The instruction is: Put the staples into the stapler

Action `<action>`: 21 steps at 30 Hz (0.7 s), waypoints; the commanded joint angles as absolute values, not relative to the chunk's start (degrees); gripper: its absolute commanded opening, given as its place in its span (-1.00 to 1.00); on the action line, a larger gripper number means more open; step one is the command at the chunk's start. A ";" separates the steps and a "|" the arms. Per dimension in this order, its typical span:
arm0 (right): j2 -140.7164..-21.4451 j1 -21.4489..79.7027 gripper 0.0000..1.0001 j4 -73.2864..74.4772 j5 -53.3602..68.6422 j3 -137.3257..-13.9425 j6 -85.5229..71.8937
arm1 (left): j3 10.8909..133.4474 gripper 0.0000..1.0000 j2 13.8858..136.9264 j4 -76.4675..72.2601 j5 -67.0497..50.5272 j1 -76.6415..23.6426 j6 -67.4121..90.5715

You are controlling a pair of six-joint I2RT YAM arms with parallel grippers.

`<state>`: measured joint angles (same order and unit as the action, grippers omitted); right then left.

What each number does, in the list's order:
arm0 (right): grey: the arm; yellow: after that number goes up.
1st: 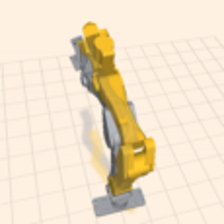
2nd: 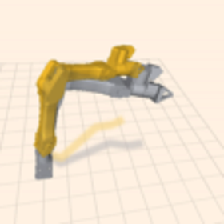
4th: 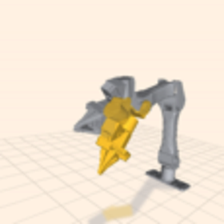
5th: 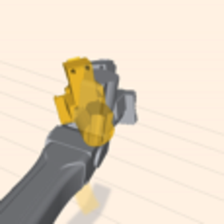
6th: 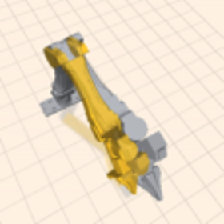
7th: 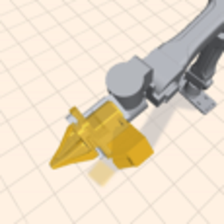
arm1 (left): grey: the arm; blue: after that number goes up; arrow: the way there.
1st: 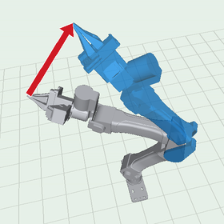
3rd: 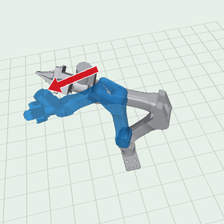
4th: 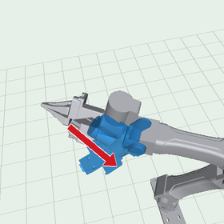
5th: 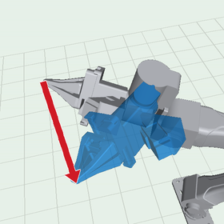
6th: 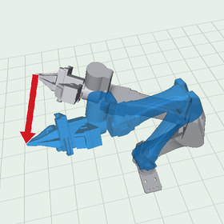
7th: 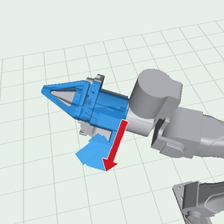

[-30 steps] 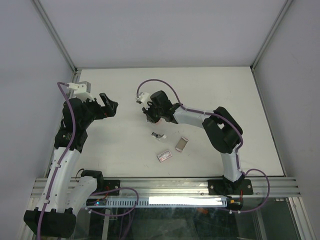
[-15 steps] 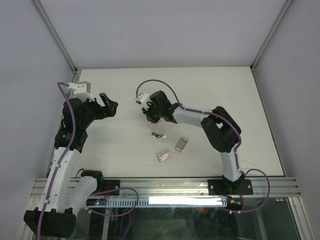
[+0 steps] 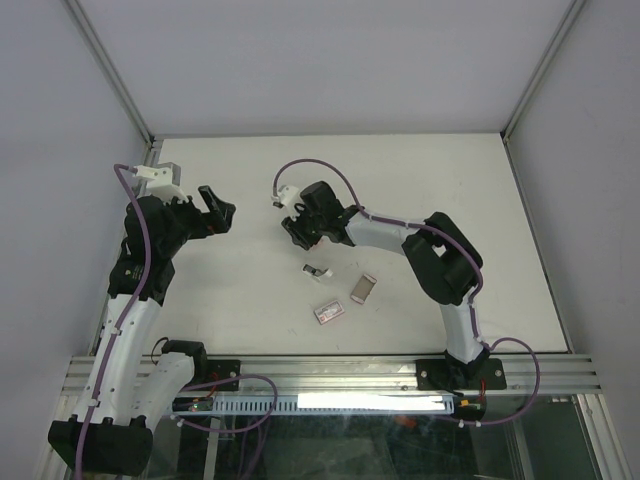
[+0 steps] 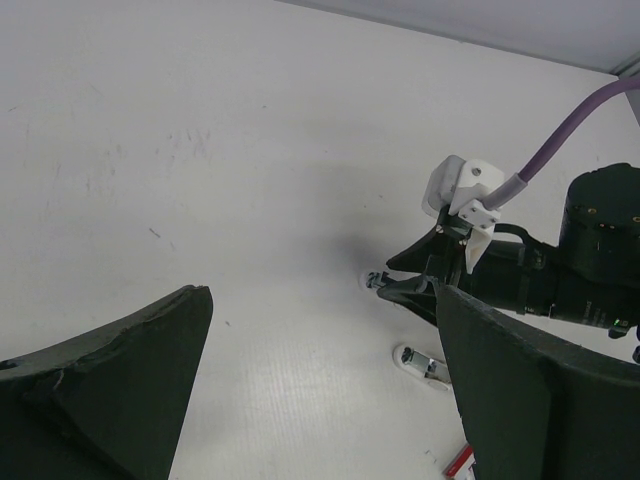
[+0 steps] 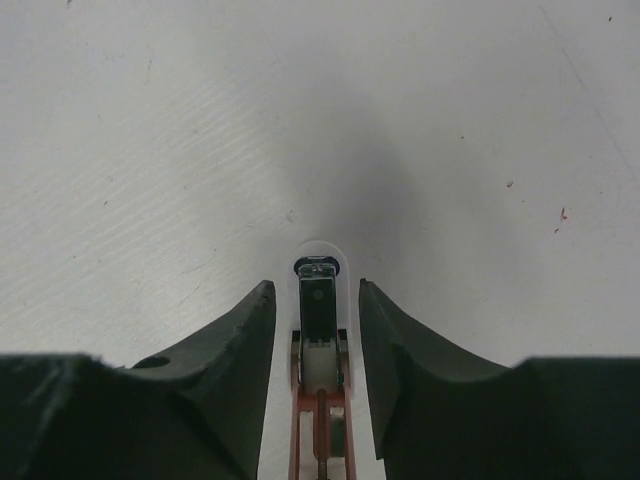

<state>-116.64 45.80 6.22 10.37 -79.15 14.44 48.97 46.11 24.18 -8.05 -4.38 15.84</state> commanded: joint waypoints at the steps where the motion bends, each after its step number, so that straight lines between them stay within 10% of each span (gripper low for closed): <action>1: -111.84 45.08 -0.15 4.52 12.13 -81.34 12.40 | 49.04 0.98 45.42 22.32 -9.66 -3.69 15.42; 21: -118.28 45.92 -0.10 13.31 4.39 -91.31 10.06 | 48.67 0.98 45.67 21.93 -11.34 -3.51 15.84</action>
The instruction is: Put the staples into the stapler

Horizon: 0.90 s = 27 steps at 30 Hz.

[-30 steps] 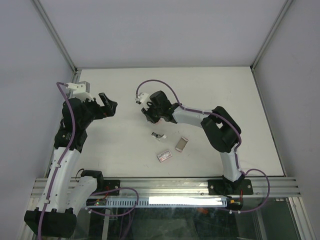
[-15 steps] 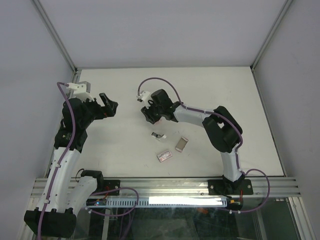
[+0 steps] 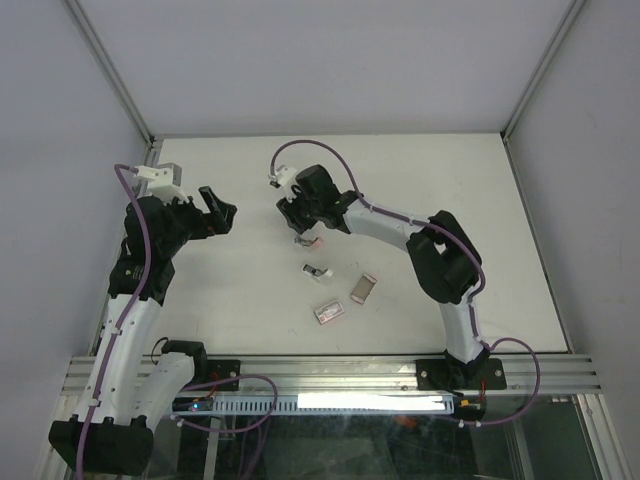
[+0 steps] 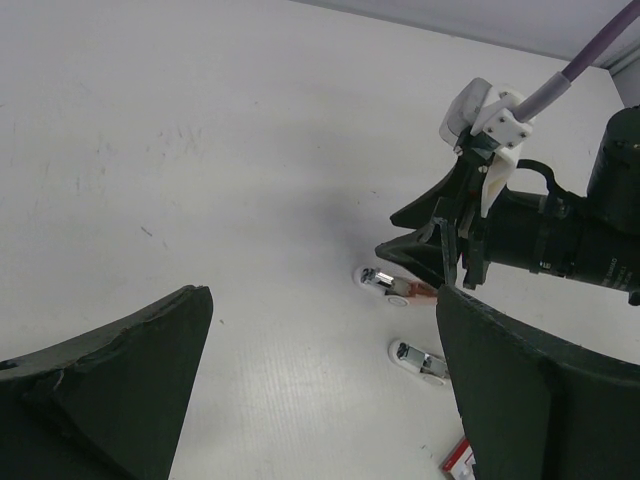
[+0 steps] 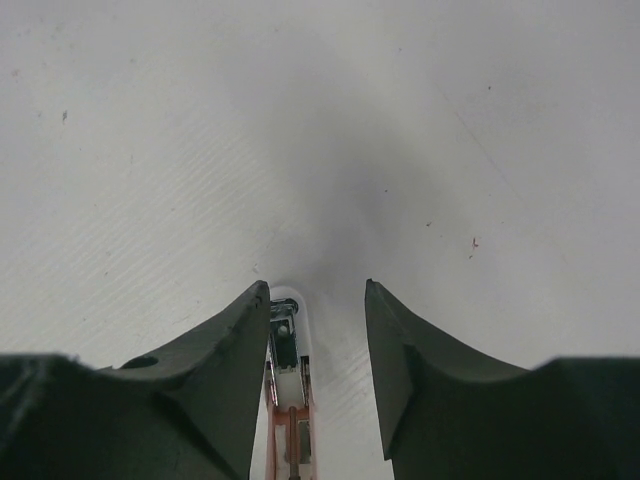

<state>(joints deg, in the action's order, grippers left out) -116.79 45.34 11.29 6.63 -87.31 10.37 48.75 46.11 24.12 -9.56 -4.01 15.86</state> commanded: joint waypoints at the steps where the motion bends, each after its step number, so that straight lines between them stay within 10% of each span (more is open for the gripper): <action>1: -118.69 45.95 -0.10 13.95 4.09 -91.80 10.18 | 48.69 0.98 45.69 21.93 -11.36 -3.45 15.88; 27: -120.46 46.66 -0.11 19.89 2.42 -94.40 11.78 | 48.58 0.98 45.44 21.88 -11.60 -3.17 15.91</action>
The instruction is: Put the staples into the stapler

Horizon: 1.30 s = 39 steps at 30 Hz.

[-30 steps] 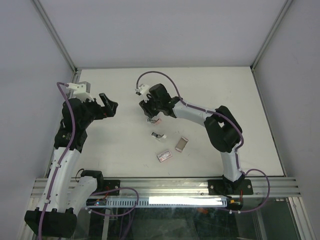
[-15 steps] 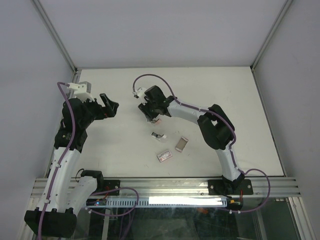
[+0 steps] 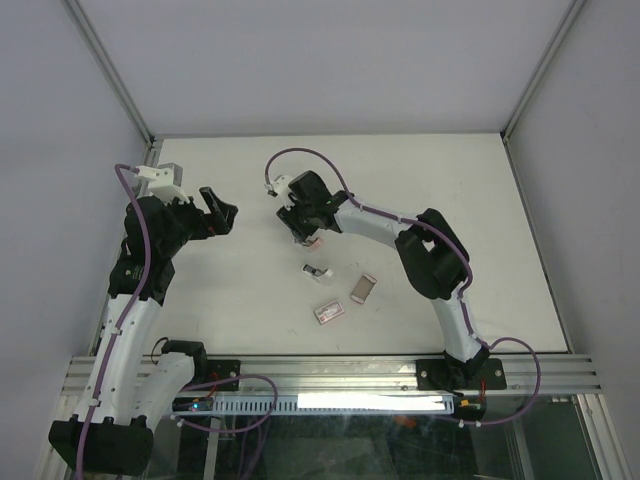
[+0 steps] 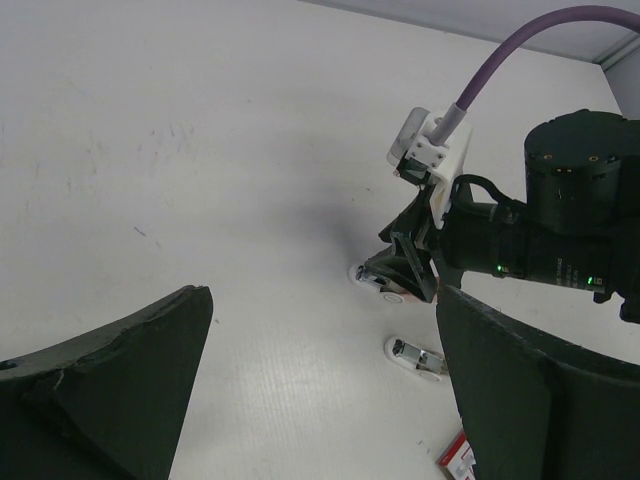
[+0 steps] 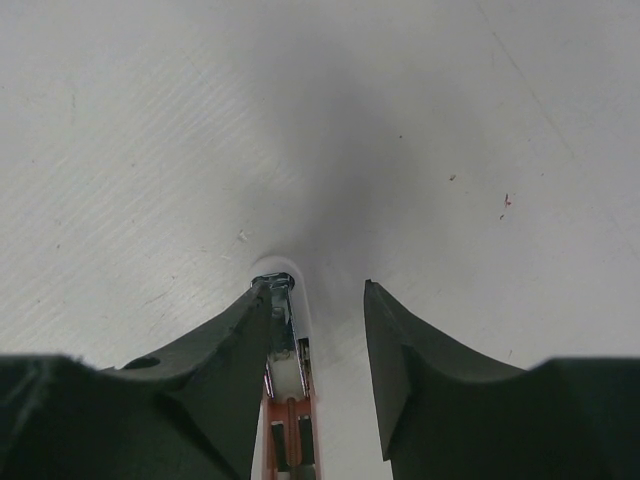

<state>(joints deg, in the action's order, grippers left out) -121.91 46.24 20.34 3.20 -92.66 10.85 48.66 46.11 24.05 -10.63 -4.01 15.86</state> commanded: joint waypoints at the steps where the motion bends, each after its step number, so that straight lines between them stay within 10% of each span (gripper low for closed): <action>1: -120.30 46.67 -0.11 19.89 2.38 -94.27 11.80 | 48.60 0.98 45.48 21.90 -11.60 -3.14 15.89; 39: -114.60 46.67 -0.18 20.85 -0.26 -88.79 11.43 | 48.51 0.98 45.46 21.71 -12.30 -2.88 16.05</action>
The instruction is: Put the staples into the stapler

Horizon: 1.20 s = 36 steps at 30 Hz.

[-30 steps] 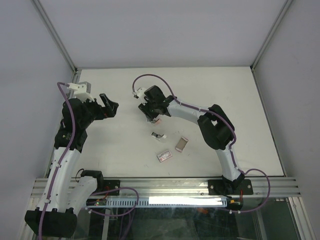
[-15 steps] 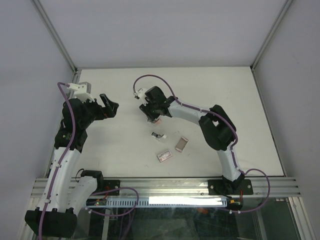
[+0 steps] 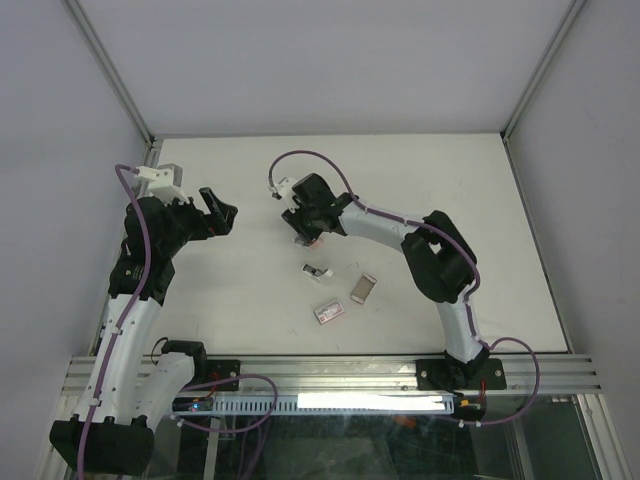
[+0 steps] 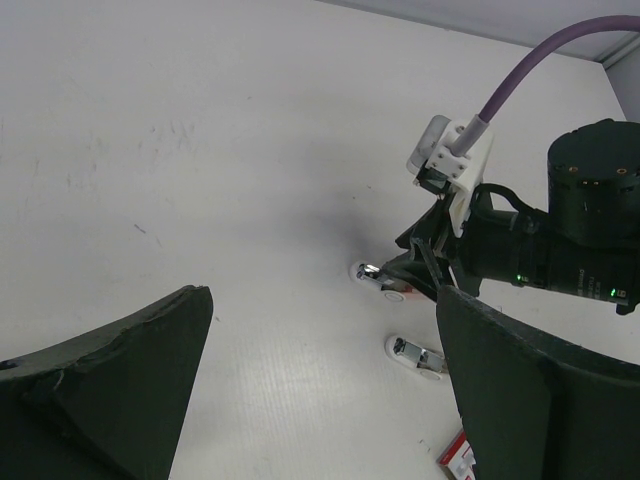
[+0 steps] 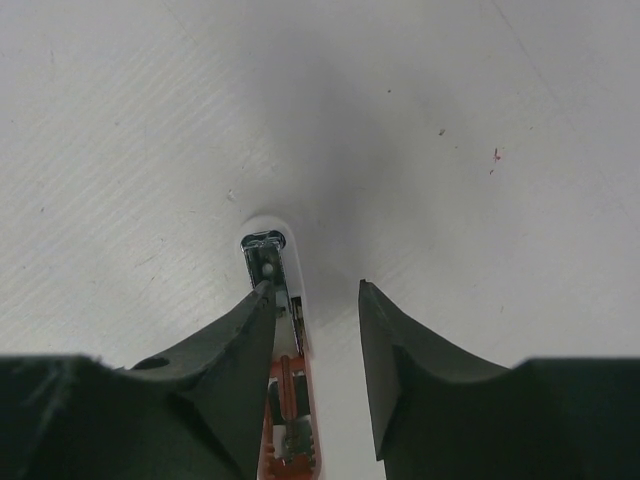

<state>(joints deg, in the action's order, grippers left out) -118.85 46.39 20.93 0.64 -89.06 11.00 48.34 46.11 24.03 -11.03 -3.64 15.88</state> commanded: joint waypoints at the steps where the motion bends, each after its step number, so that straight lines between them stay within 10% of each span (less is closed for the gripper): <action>1: -114.42 46.67 -0.19 20.83 -0.26 -88.66 11.43 | 48.49 0.98 45.44 21.67 -12.38 -2.88 16.09; 26: -111.88 46.35 -0.31 22.56 1.55 -90.22 8.60 | 48.36 0.98 44.97 21.62 -12.48 -2.88 16.14; 36: -98.03 43.24 0.11 18.74 4.54 -83.69 -0.92 | 47.36 0.97 47.52 20.17 -13.87 -2.88 16.91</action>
